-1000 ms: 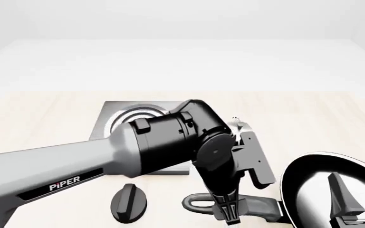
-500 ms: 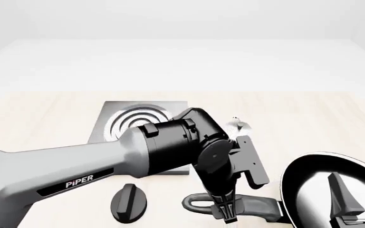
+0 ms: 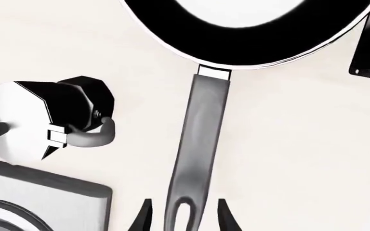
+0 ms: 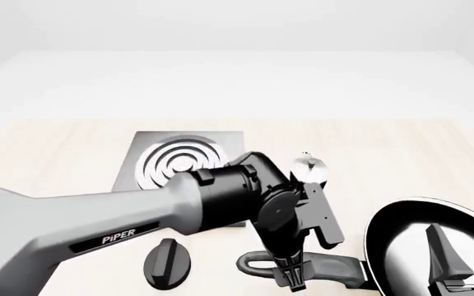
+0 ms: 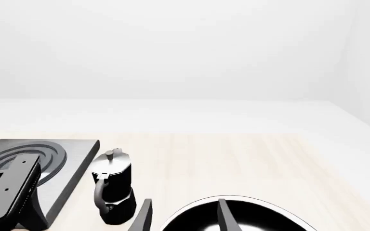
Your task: Put the frying pan on the stove.
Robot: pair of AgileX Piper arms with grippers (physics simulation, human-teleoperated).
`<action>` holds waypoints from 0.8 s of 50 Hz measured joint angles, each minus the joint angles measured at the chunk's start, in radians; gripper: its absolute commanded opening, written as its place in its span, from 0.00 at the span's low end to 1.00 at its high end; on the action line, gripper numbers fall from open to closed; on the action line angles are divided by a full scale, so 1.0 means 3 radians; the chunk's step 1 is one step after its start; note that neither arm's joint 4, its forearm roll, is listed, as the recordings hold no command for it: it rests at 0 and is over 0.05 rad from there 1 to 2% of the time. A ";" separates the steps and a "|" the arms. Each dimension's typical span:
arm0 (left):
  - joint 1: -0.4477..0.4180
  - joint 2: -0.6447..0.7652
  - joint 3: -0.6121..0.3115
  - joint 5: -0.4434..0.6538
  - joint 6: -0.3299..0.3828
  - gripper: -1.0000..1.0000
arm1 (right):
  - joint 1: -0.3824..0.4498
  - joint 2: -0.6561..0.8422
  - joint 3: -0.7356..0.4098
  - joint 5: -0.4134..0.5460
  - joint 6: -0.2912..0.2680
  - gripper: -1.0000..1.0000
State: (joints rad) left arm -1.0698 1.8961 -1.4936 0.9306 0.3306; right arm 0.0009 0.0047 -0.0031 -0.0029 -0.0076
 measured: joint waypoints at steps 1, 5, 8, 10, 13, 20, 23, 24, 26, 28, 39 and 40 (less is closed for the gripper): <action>0.0003 0.0006 0.0004 -0.0008 0.0001 1.00 | 0.0000 0.0000 0.0000 0.0000 0.0000 1.00; 0.0000 0.0026 0.0027 -0.0049 -0.0009 1.00 | 0.0000 0.0000 0.0000 0.0000 0.0000 1.00; -0.0003 0.0038 0.0047 -0.0081 -0.0019 1.00 | 0.0000 0.0000 0.0000 0.0000 0.0000 1.00; -0.0008 0.0037 0.0076 -0.0108 -0.0028 1.00 | 0.0000 0.0000 0.0000 0.0000 0.0000 1.00; -0.0022 0.0026 0.0129 -0.0151 -0.0046 1.00 | 0.0000 0.0000 0.0000 0.0000 0.0000 1.00; -0.0070 -0.0005 0.0270 -0.0257 -0.0096 1.00 | 0.0000 0.0000 0.0000 0.0000 0.0000 1.00; -0.0081 0.0002 0.0293 -0.0291 -0.0110 1.00 | 0.0000 0.0000 0.0000 0.0000 0.0000 1.00; -0.0081 0.0009 0.0295 -0.0299 -0.0111 1.00 | 0.0000 0.0000 0.0000 0.0000 0.0000 1.00; -0.0081 0.0023 0.0296 -0.0317 -0.0115 1.00 | 0.0000 0.0000 0.0000 0.0000 0.0000 1.00; -0.0074 0.0047 0.0287 -0.0328 -0.0107 1.00 | 0.0000 0.0000 0.0000 0.0000 0.0000 1.00; -0.0011 0.0184 0.0205 -0.0370 -0.0069 1.00 | 0.0000 0.0000 0.0000 0.0000 0.0000 1.00; -0.0004 0.0196 0.0198 -0.0373 -0.0064 1.00 | 0.0000 0.0000 0.0000 0.0000 0.0000 1.00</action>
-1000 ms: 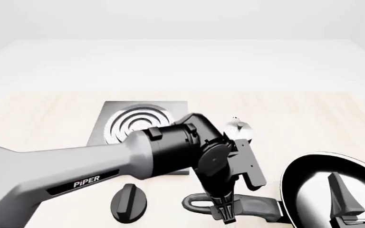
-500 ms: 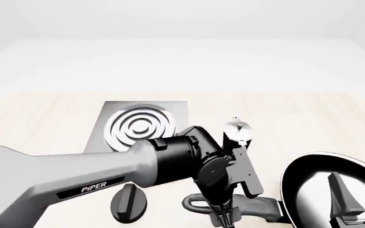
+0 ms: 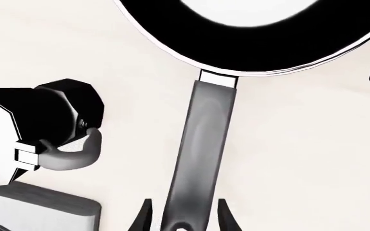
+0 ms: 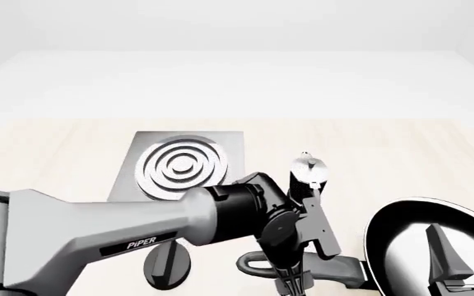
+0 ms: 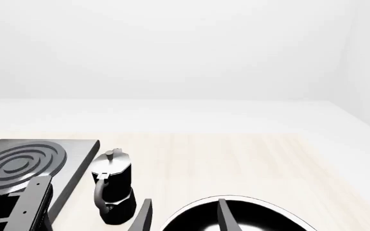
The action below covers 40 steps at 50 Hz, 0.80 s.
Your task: Put the frying pan on the stove.
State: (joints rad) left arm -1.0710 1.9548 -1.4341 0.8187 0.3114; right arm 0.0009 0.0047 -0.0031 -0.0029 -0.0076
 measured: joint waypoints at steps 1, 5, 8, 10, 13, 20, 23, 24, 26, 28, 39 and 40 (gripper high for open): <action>0.0002 0.0009 -0.0003 -0.0006 -0.0001 1.00 | 0.0000 0.0000 0.0000 0.0000 0.0000 1.00; 0.0016 0.0047 -0.0018 -0.0026 0.0007 1.00 | 0.0000 0.0000 0.0000 0.0000 0.0000 1.00; 0.0027 0.0074 -0.0028 -0.0041 0.0014 1.00 | 0.0000 0.0000 0.0000 0.0000 0.0000 1.00; 0.0032 0.0092 -0.0032 -0.0052 0.0018 1.00 | 0.0000 0.0000 0.0000 0.0000 0.0000 1.00; 0.0036 0.0116 -0.0035 -0.0071 0.0022 1.00 | 0.0000 0.0000 0.0000 0.0000 0.0000 1.00; 0.0035 0.0167 -0.0035 -0.0115 0.0026 1.00 | 0.0000 0.0000 0.0000 0.0000 0.0000 1.00; 0.0035 0.0192 -0.0044 -0.0125 0.0031 1.00 | 0.0000 0.0000 0.0000 0.0000 0.0000 1.00; 0.0035 0.0199 -0.0046 -0.0128 0.0031 1.00 | 0.0000 0.0000 0.0000 0.0000 0.0000 1.00; 0.0027 0.0209 -0.0047 -0.0140 0.0022 1.00 | 0.0000 0.0000 0.0000 0.0000 0.0000 1.00; 0.0026 0.0223 -0.0054 -0.0145 0.0021 1.00 | 0.0000 0.0000 0.0000 0.0000 0.0000 1.00; 0.0026 0.0309 -0.0102 -0.0154 0.0041 0.00 | 0.0000 0.0000 0.0000 0.0000 0.0000 1.00; 0.0023 0.0314 -0.0103 -0.0155 0.0041 0.00 | 0.0000 0.0000 0.0000 0.0000 0.0000 1.00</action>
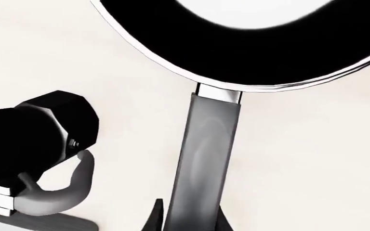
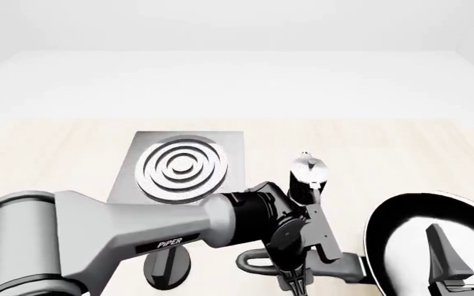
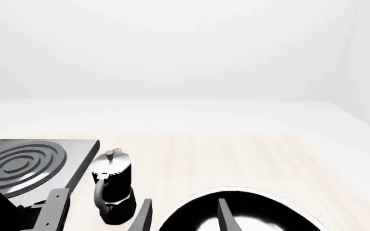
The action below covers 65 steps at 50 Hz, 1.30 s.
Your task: Put the frying pan on the stove.
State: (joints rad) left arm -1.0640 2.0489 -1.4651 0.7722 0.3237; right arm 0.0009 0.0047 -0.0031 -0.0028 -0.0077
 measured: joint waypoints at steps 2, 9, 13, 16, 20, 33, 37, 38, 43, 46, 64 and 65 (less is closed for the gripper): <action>0.0001 0.0009 -0.0012 0.0007 0.0013 0.00 | 0.0000 0.0000 0.0000 0.0000 0.0000 1.00; 0.0025 0.0010 -0.0077 0.0077 0.0090 0.00 | 0.0000 0.0000 0.0000 0.0000 0.0000 1.00; 0.0042 -0.0012 -0.0135 0.0138 0.0148 0.00 | 0.0000 0.0000 0.0000 0.0000 0.0000 1.00; 0.0059 -0.0031 -0.0171 0.0185 0.0200 0.00 | 0.0000 0.0000 0.0000 0.0000 0.0000 1.00; 0.0080 -0.0064 -0.0218 0.0247 0.0254 0.00 | 0.0000 0.0000 0.0000 0.0000 0.0000 1.00; 0.0116 -0.0153 -0.0322 0.0394 0.0382 0.00 | 0.0000 0.0000 0.0000 0.0000 0.0000 1.00; 0.0127 -0.0172 -0.0348 0.0433 0.0425 0.00 | 0.0000 0.0000 0.0000 0.0000 0.0000 1.00; 0.0130 -0.0176 -0.0355 0.0442 0.0435 0.00 | 0.0000 0.0000 0.0000 0.0000 0.0000 1.00; 0.0149 -0.0201 -0.0393 0.0483 0.0486 0.00 | 0.0000 0.0000 0.0000 0.0000 0.0000 1.00; 0.0169 -0.0217 -0.0418 0.0503 0.0528 0.00 | 0.0000 0.0000 0.0000 0.0000 0.0000 1.00; 0.0264 -0.0373 -0.0521 0.0614 0.0735 0.00 | 0.0000 0.0000 0.0000 0.0000 0.0000 1.00; 0.0269 -0.0382 -0.0527 0.0619 0.0744 0.00 | 0.0000 0.0000 0.0000 0.0000 0.0000 1.00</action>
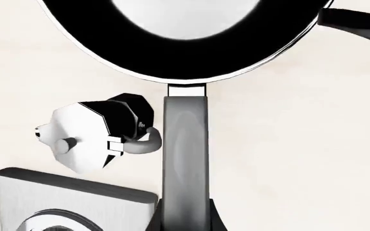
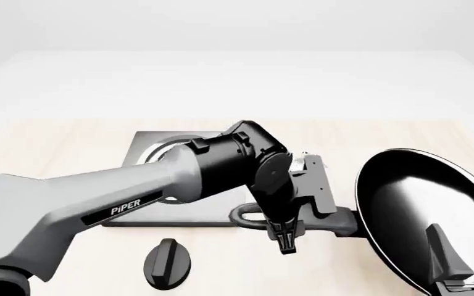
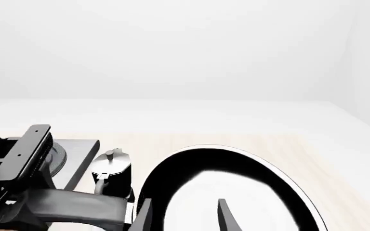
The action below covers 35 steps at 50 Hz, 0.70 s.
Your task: Put the frying pan on the stove.
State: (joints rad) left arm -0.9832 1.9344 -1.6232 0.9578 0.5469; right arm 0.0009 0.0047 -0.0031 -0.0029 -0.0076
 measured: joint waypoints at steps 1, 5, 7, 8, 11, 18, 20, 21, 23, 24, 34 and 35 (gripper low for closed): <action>0.0005 -0.0009 -0.0006 0.0004 0.0007 0.00 | 0.0000 0.0000 0.0000 0.0000 0.0000 1.00; 0.0033 -0.0047 -0.0026 0.0014 0.0050 0.00 | 0.0000 0.0000 0.0000 0.0000 0.0000 1.00; 0.0048 -0.0064 -0.0035 0.0018 0.0065 0.00 | 0.0000 0.0000 0.0000 0.0000 0.0000 1.00; 0.0057 -0.0072 -0.0040 0.0020 0.0076 0.00 | 0.0000 0.0000 0.0000 0.0000 0.0000 1.00; 0.0080 -0.0101 -0.0052 0.0018 0.0106 0.00 | 0.0000 0.0000 0.0000 0.0000 0.0000 1.00; 0.0135 -0.0162 -0.0085 0.0008 0.0176 0.00 | 0.0000 0.0000 0.0000 0.0000 0.0000 1.00; 0.0155 -0.0176 -0.0096 0.0006 0.0196 0.00 | 0.0000 0.0000 0.0000 0.0000 0.0000 1.00; 0.0164 -0.0182 -0.0101 0.0005 0.0204 0.00 | 0.0000 0.0000 0.0000 0.0000 0.0000 1.00; 0.0180 -0.0194 -0.0110 0.0004 0.0220 0.00 | 0.0000 0.0000 0.0000 0.0000 0.0000 1.00; 0.0189 -0.0200 -0.0115 0.0003 0.0229 0.00 | 0.0000 0.0000 0.0000 0.0000 0.0000 1.00; 0.0258 -0.0248 -0.0160 -0.0003 0.0287 0.00 | 0.0000 0.0000 0.0000 0.0000 0.0000 1.00; 0.0262 -0.0252 -0.0167 -0.0002 0.0291 0.00 | 0.0000 0.0000 0.0000 0.0000 0.0000 1.00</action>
State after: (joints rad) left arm -0.9045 1.8587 -1.6734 0.9573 0.6342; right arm 0.0009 0.0047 -0.0031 -0.0029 -0.0077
